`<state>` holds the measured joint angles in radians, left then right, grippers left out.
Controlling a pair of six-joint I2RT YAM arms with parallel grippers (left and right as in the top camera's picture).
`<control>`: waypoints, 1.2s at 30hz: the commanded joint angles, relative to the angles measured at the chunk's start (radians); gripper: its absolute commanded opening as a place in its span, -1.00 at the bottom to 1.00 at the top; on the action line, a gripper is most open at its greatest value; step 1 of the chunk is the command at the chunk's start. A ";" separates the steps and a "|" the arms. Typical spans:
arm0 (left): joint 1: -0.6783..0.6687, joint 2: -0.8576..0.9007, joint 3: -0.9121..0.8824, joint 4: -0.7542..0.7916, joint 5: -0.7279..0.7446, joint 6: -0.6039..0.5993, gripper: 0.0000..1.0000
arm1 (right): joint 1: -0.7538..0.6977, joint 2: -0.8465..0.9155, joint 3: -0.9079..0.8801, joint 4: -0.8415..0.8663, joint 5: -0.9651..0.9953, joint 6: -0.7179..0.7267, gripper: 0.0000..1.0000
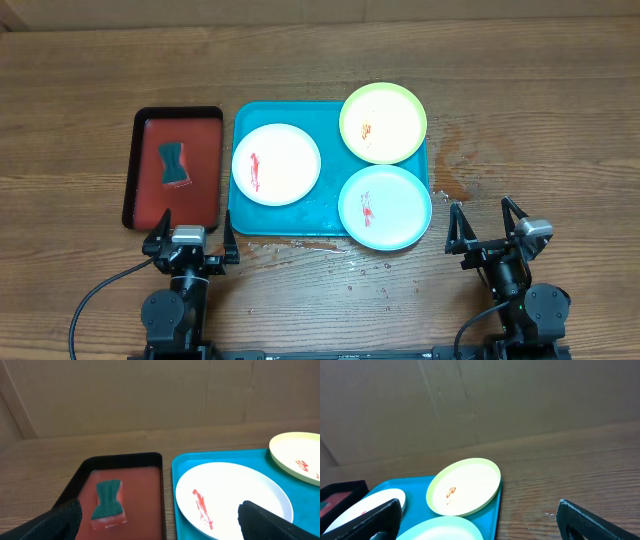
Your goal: Clean dirty plates on tray and stack at the side
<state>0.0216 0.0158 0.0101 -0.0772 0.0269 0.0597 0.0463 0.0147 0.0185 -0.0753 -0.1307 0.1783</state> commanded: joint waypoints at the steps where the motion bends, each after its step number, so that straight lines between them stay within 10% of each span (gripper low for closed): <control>1: 0.004 -0.012 -0.005 0.002 0.015 0.011 1.00 | 0.004 -0.011 -0.011 0.006 -0.005 -0.019 1.00; 36: 0.005 -0.012 -0.005 0.002 -0.004 0.013 0.99 | 0.004 -0.011 -0.011 0.006 -0.005 -0.019 1.00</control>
<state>0.0216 0.0158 0.0101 -0.0776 0.0269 0.0597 0.0463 0.0147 0.0185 -0.0757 -0.1307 0.1783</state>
